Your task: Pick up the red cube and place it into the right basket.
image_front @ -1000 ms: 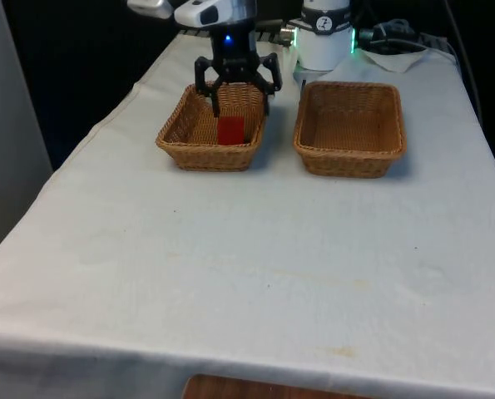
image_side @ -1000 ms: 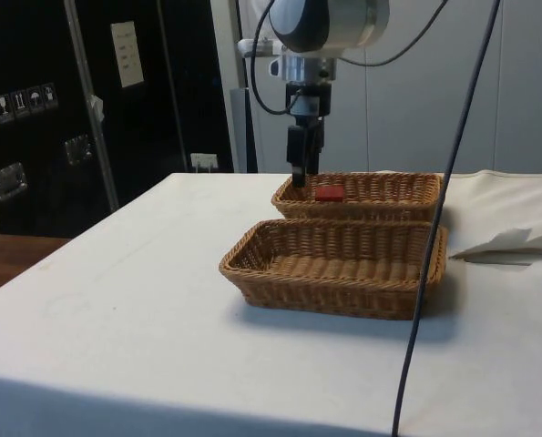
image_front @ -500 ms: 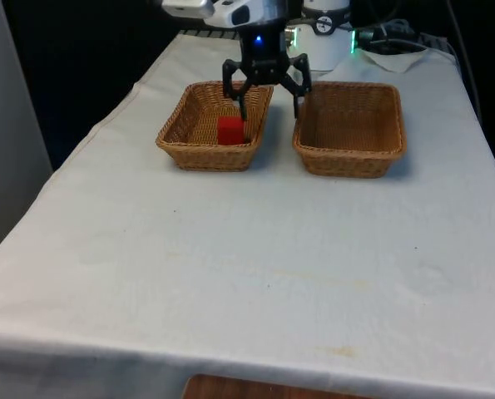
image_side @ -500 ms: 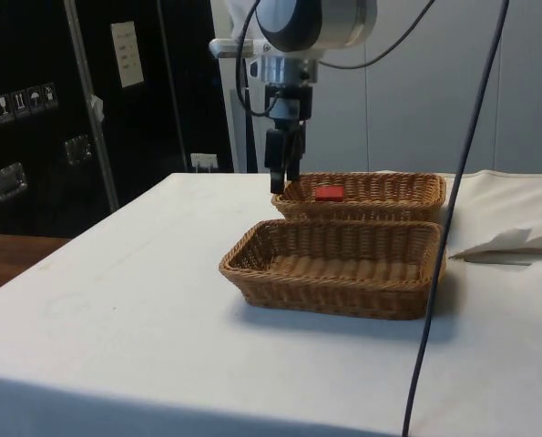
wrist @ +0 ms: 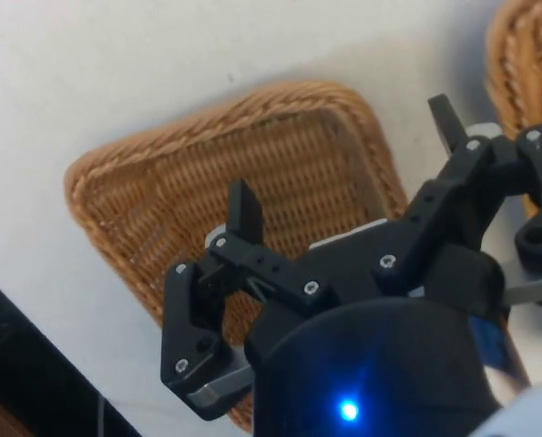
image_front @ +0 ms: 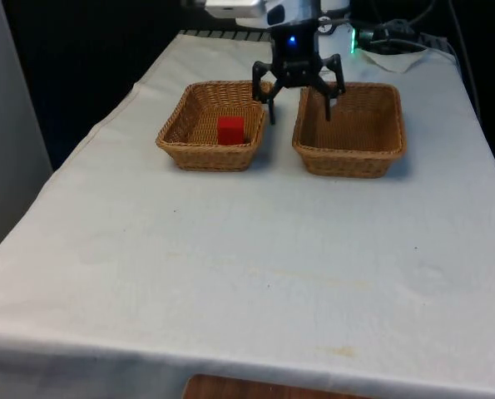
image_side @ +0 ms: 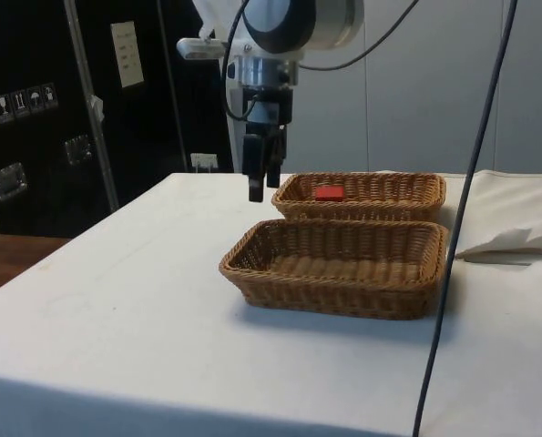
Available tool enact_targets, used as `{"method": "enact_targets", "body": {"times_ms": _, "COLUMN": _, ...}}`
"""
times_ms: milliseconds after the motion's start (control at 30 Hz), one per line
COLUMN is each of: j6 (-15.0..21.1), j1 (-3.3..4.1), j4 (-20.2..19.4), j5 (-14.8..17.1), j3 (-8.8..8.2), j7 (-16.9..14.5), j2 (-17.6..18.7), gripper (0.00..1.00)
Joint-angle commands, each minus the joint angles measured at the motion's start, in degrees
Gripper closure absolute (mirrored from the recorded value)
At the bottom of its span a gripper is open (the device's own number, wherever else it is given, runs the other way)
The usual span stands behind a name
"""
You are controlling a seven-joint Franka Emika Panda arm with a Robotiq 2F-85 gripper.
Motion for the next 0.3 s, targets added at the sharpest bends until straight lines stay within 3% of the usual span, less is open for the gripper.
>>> {"method": "enact_targets", "body": {"times_ms": 0, "j6": 0.0, "j1": 0.00, "j4": 0.2, "j5": -0.5, "j3": 0.74, "j7": 1.0, "j2": 0.0, "gripper": 0.00}}
{"method": "enact_targets", "body": {"times_ms": 33, "j6": 0.8, "j1": 0.46, "j4": 0.4, "j5": -1.7, "j3": 0.69, "j7": 2.5, "j2": 0.6, "gripper": 0.00}}
{"method": "enact_targets", "body": {"times_ms": 267, "j6": 0.1, "j1": 0.00, "j4": 0.5, "j5": -1.1, "j3": 1.55, "j7": 2.2, "j2": 0.3, "gripper": 0.00}}
